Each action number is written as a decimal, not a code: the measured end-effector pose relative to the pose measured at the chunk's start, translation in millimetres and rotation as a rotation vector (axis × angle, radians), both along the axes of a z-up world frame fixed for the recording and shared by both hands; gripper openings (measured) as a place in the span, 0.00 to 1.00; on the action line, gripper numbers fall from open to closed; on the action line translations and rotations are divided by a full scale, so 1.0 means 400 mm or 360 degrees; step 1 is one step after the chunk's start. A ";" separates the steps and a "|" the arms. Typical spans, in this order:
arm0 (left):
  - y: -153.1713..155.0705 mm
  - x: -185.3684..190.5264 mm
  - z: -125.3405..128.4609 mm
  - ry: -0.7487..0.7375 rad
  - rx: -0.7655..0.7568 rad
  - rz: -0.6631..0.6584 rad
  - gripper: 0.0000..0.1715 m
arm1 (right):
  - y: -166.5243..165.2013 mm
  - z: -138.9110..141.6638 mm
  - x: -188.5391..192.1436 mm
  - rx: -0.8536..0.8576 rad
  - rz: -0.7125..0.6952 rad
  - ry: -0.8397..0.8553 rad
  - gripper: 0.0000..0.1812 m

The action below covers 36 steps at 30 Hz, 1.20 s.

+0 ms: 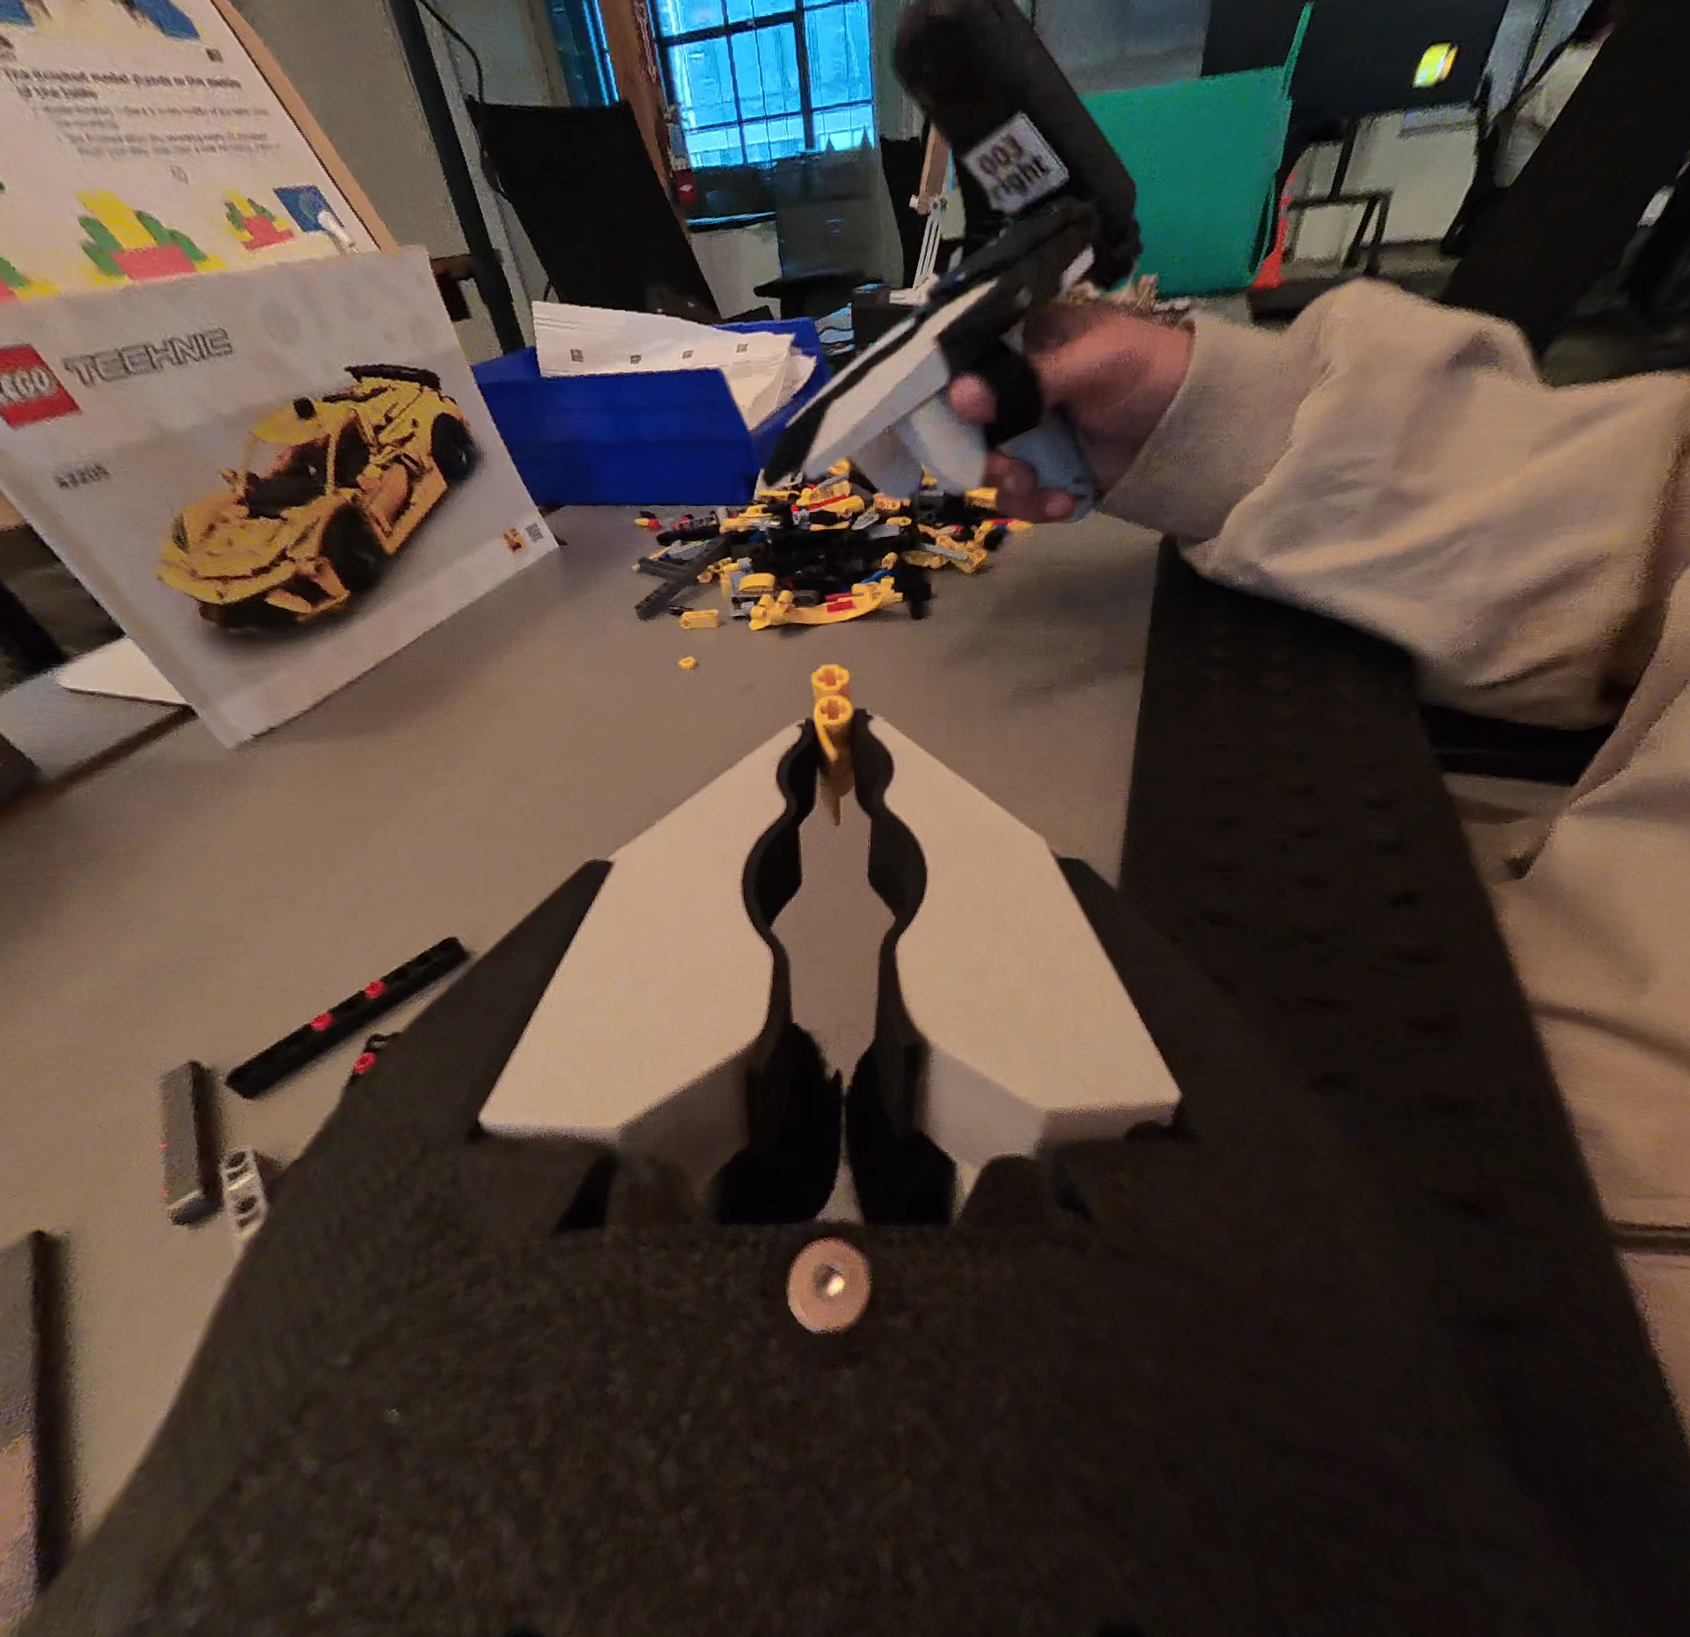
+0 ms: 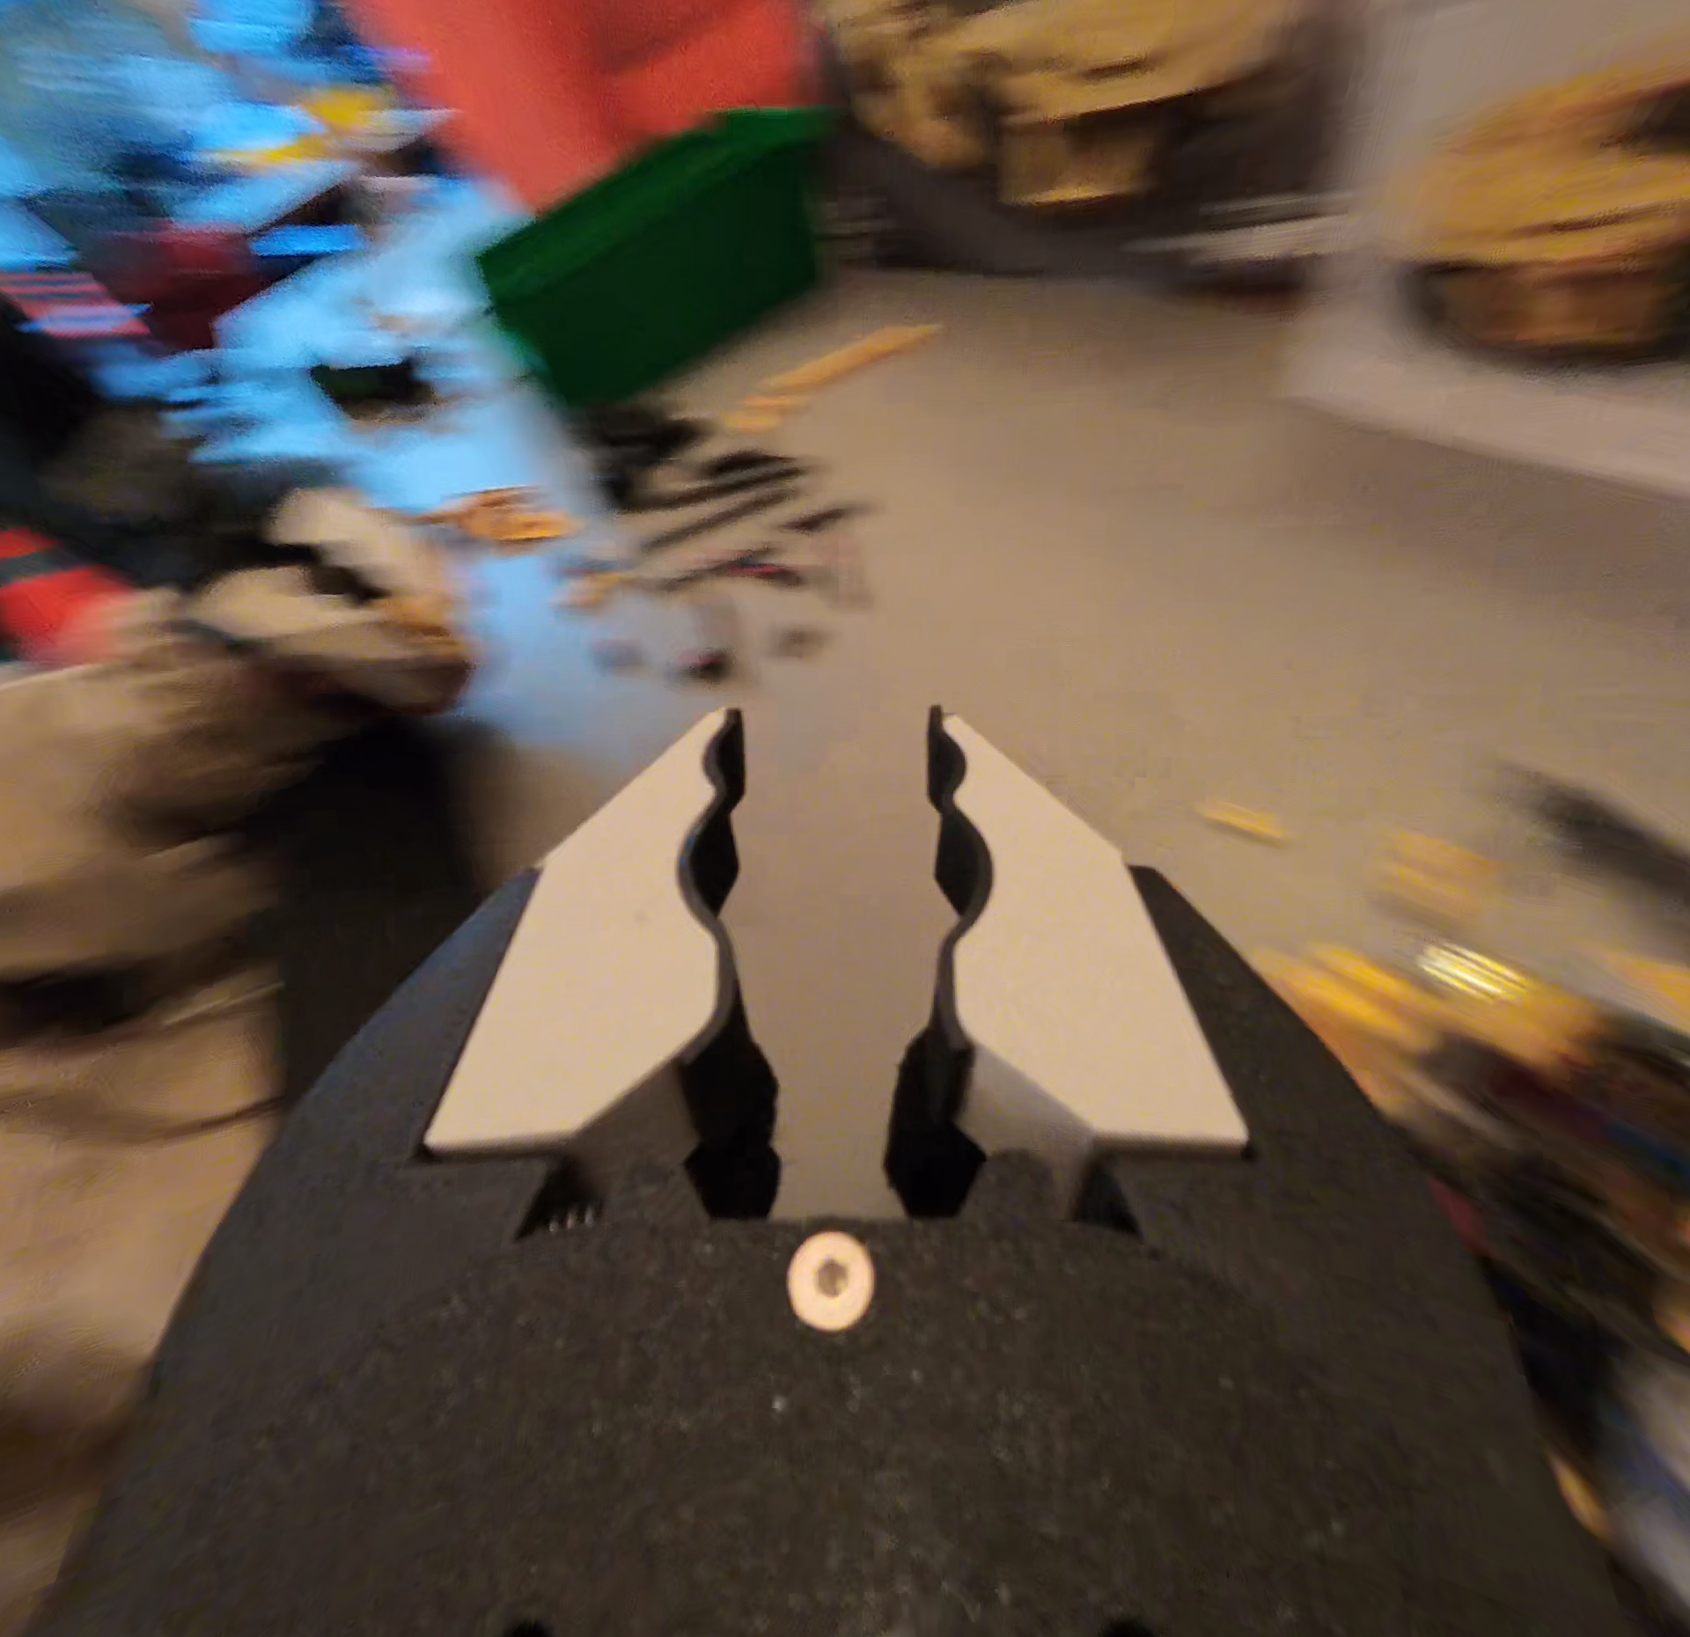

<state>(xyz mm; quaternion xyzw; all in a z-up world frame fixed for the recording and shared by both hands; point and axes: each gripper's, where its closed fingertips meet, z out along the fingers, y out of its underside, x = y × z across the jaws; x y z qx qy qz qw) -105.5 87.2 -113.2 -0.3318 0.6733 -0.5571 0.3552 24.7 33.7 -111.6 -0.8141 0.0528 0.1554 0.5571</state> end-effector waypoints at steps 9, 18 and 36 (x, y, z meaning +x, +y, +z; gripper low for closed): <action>-0.048 -0.025 -0.006 0.0030 -0.0018 -0.0183 0.04 | 0.121 0.032 -0.396 0.0273 0.0880 0.0066 0.10; -0.044 -0.021 -0.015 0.0168 -0.0160 -0.0202 0.04 | 0.132 -0.003 -0.373 0.0241 0.0797 -0.0129 0.04; -0.022 -0.011 -0.010 0.0185 -0.0249 -0.0144 0.04 | -0.262 -0.121 0.434 -0.0561 -0.1132 -0.0599 0.04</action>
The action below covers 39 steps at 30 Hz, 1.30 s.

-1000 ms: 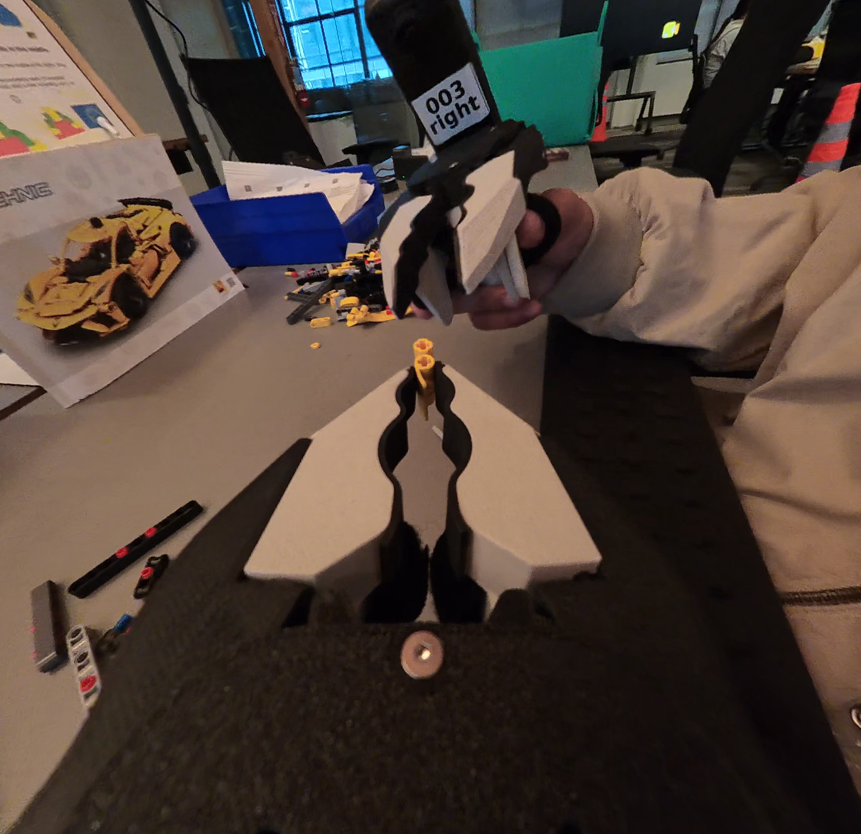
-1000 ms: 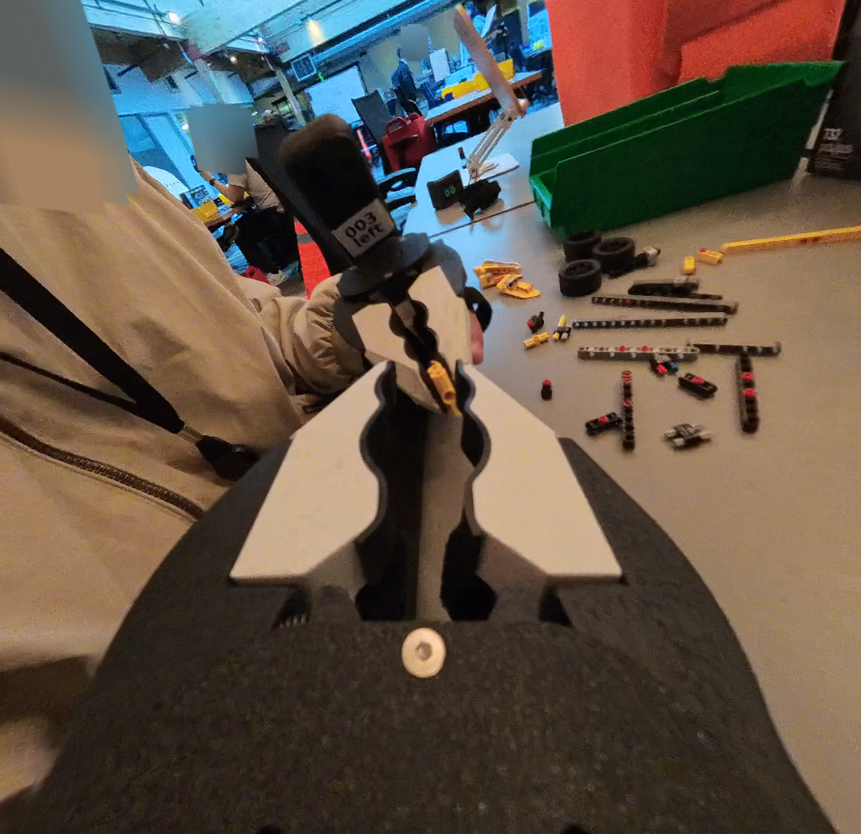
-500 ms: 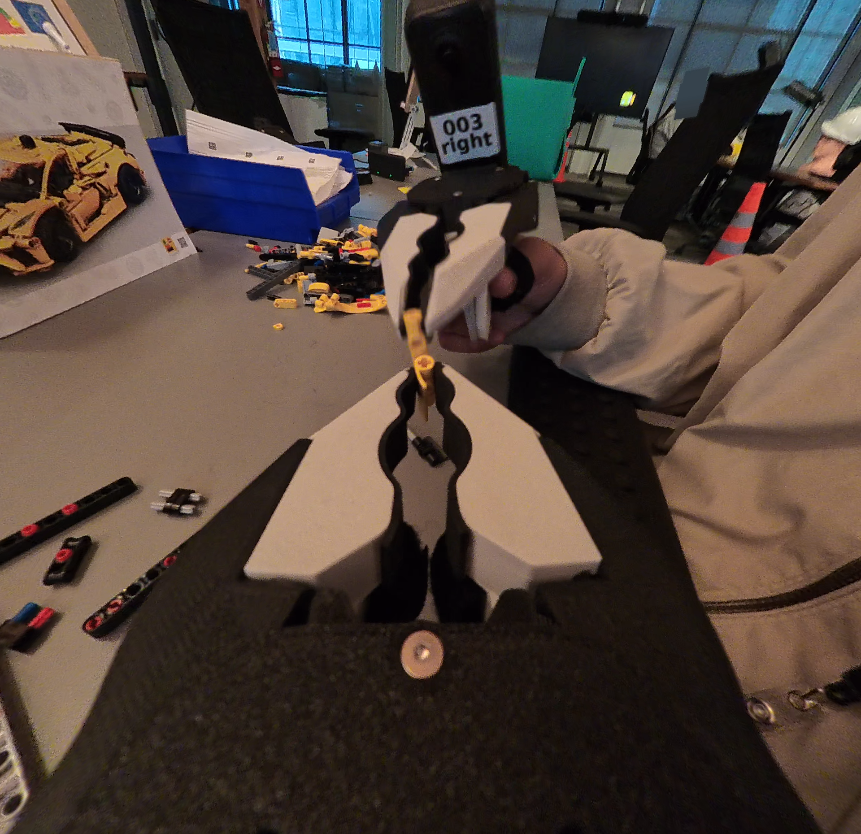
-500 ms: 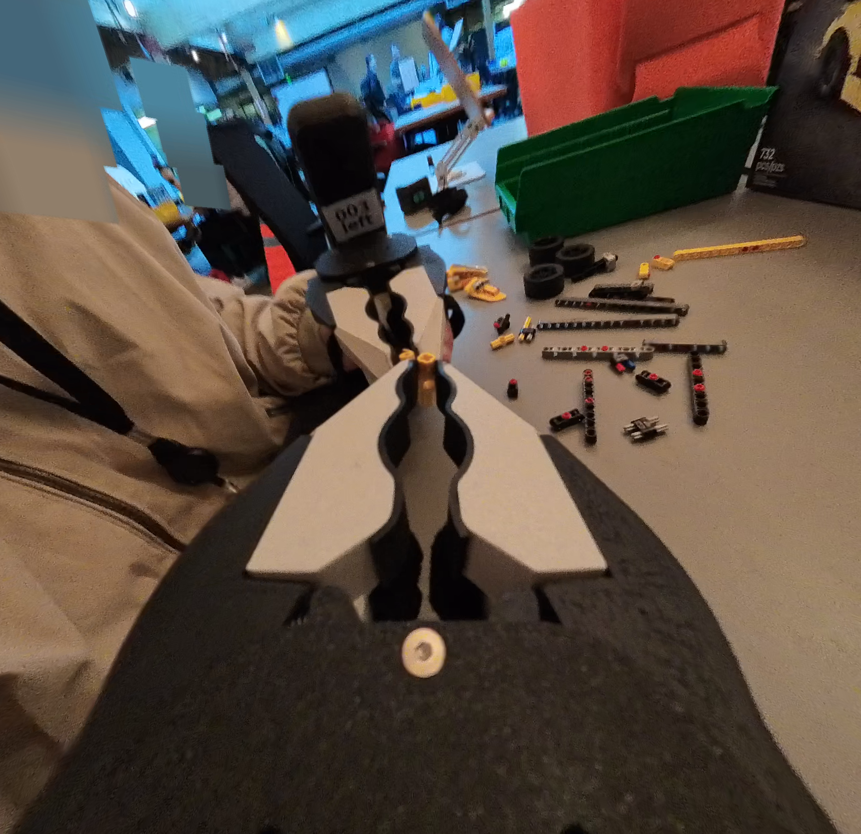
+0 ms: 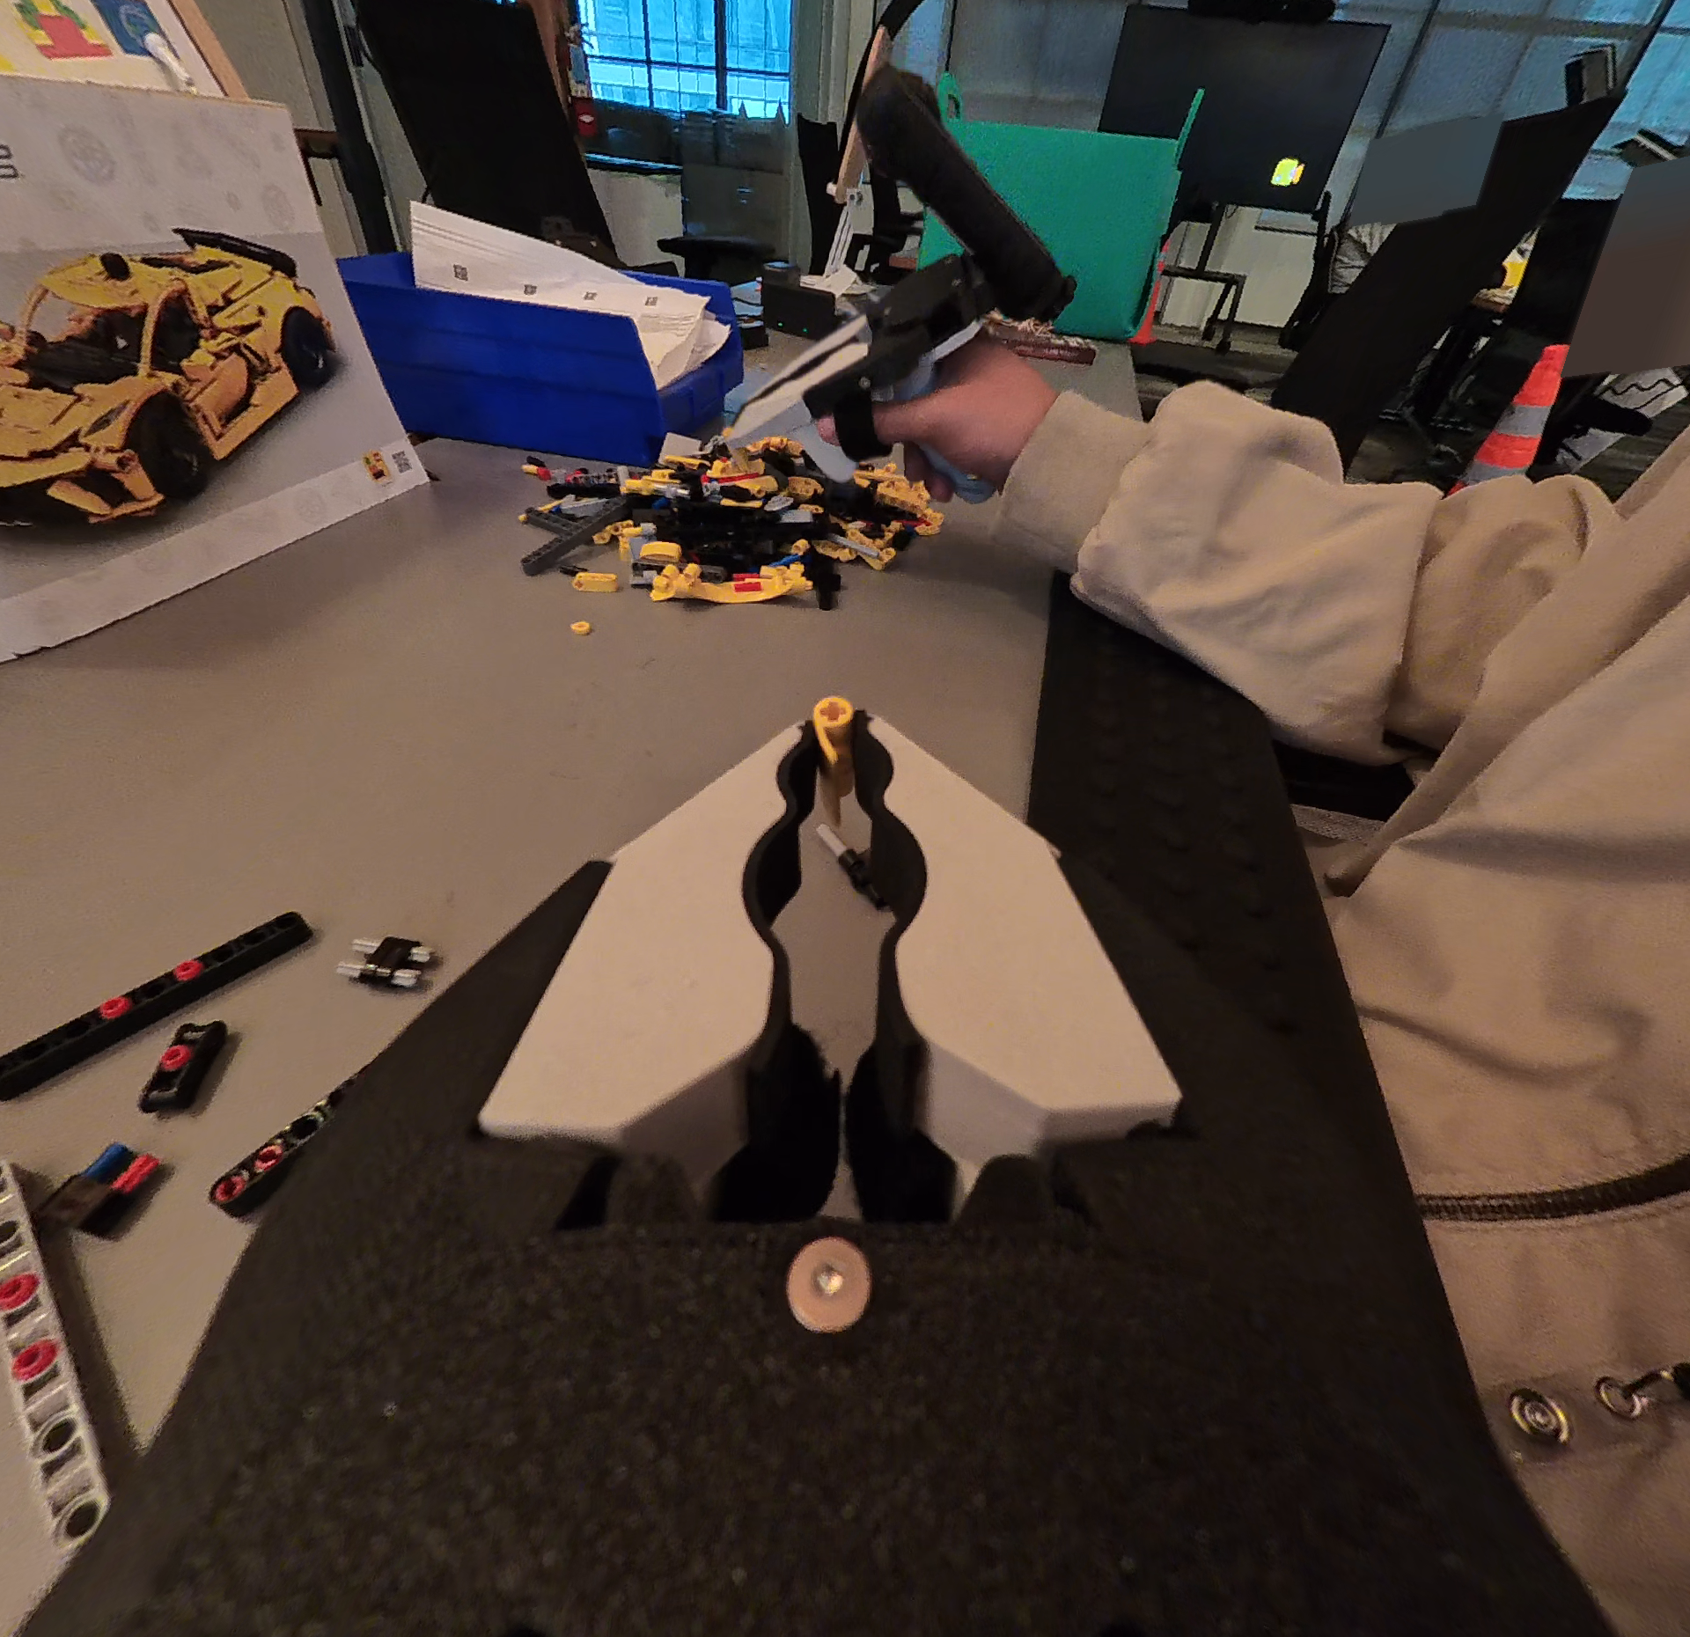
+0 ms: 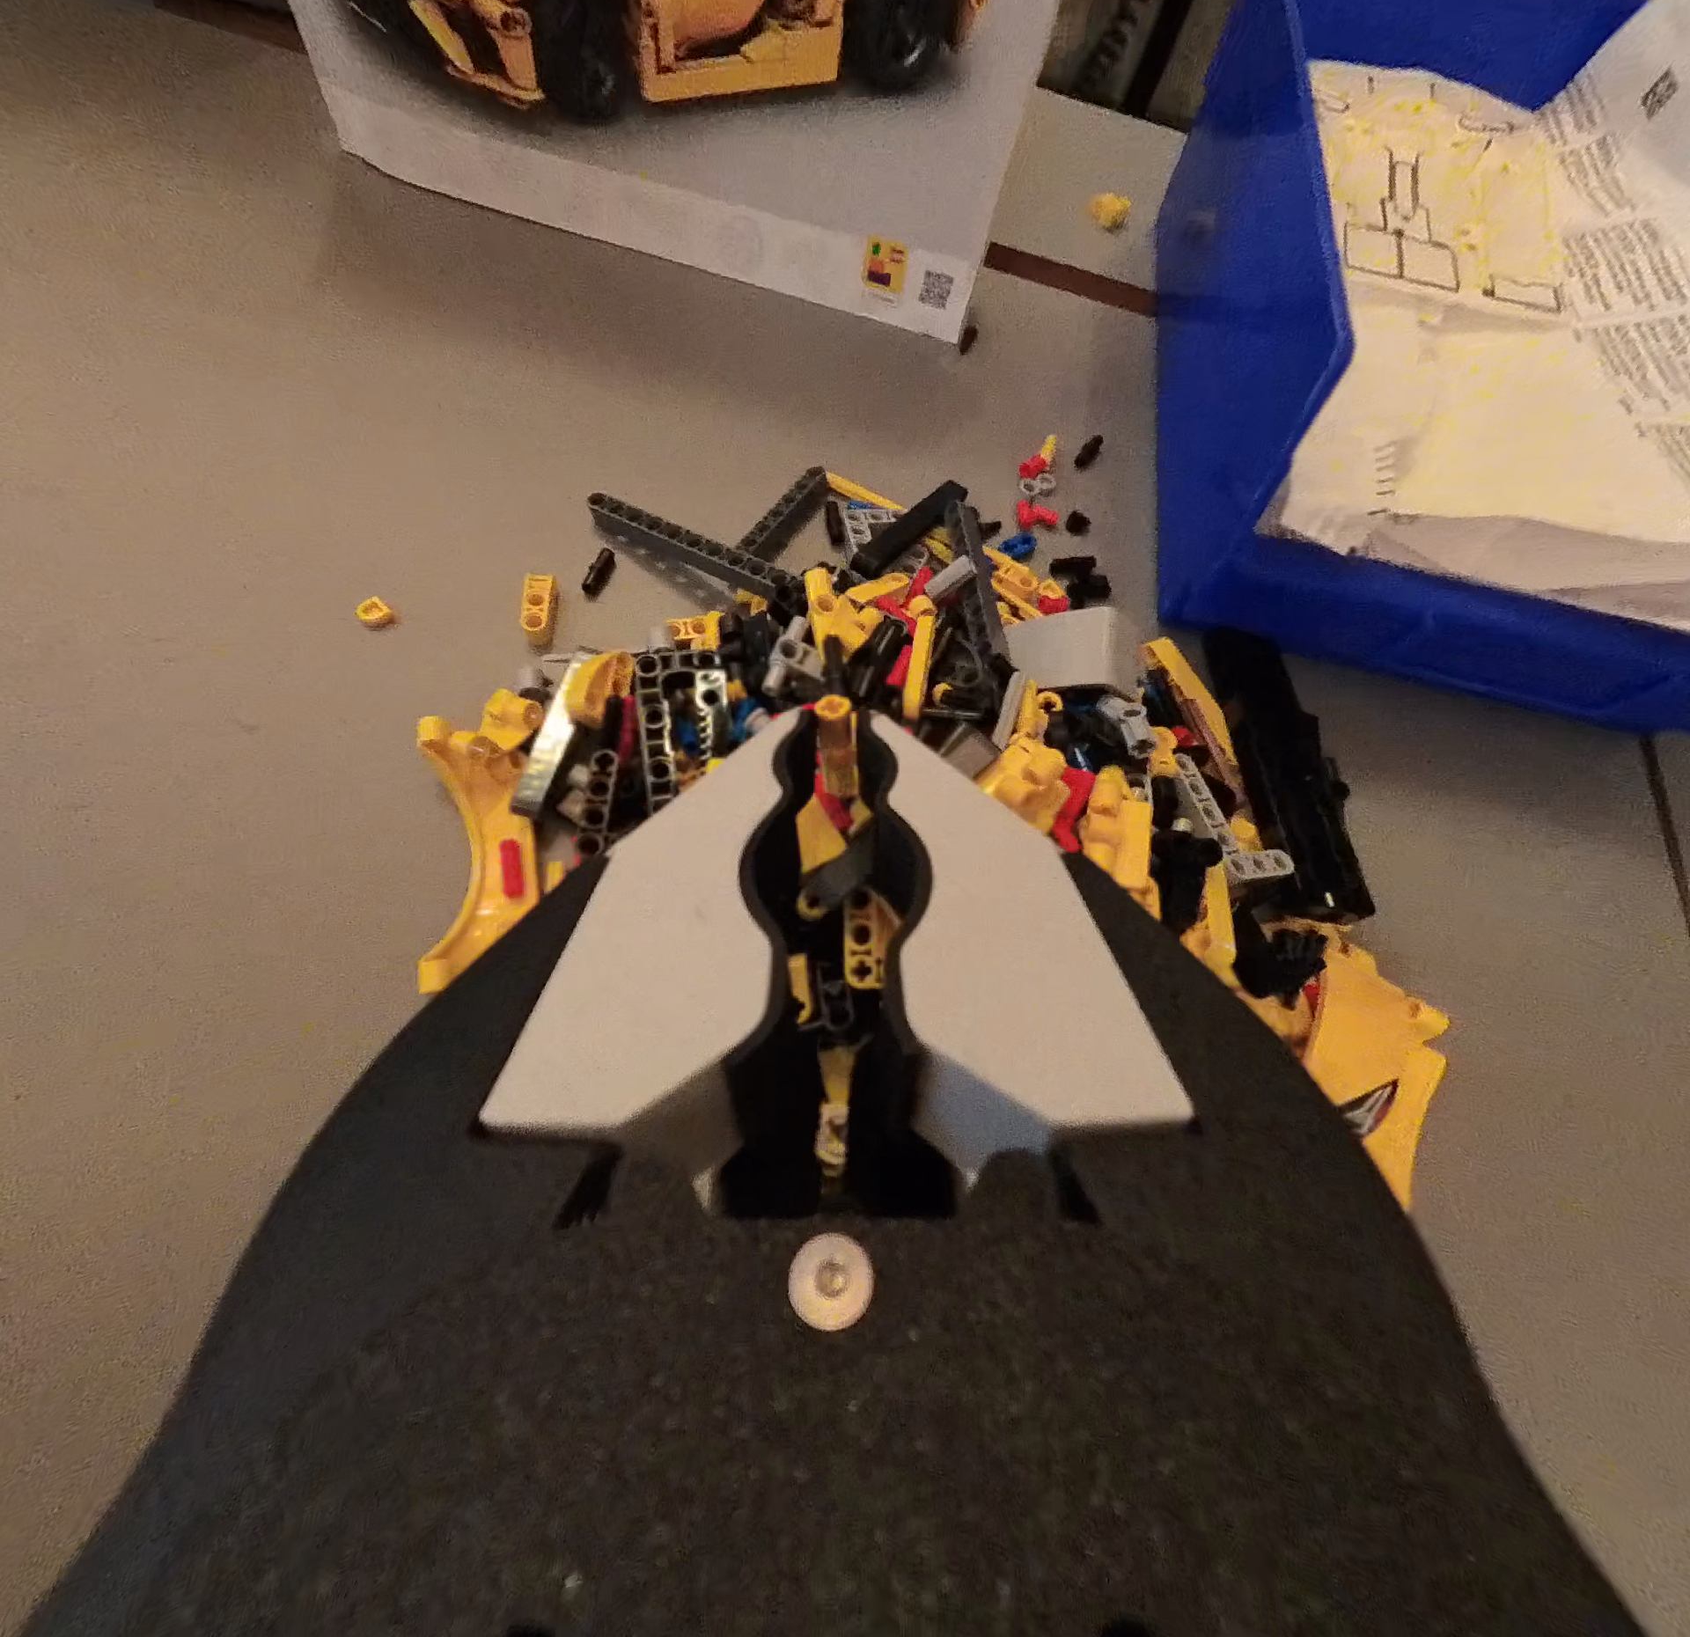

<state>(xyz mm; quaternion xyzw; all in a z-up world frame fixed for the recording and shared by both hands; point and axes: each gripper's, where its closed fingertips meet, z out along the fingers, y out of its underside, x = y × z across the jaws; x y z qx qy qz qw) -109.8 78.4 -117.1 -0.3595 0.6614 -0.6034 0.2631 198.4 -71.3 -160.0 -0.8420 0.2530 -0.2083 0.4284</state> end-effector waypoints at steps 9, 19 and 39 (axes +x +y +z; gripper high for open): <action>0.003 0.007 -0.016 -0.0001 0.0111 0.0051 0.04 | 0.225 0.102 -0.268 0.0394 0.0634 0.0169 0.13; 0.027 0.020 0.009 -0.0406 0.0660 0.0336 0.04 | 0.415 0.092 -0.792 0.0713 0.1577 0.1973 0.37; -0.012 0.020 -0.118 0.0362 0.0219 0.0020 0.17 | 0.079 0.027 -0.051 0.0078 0.0056 0.0135 0.14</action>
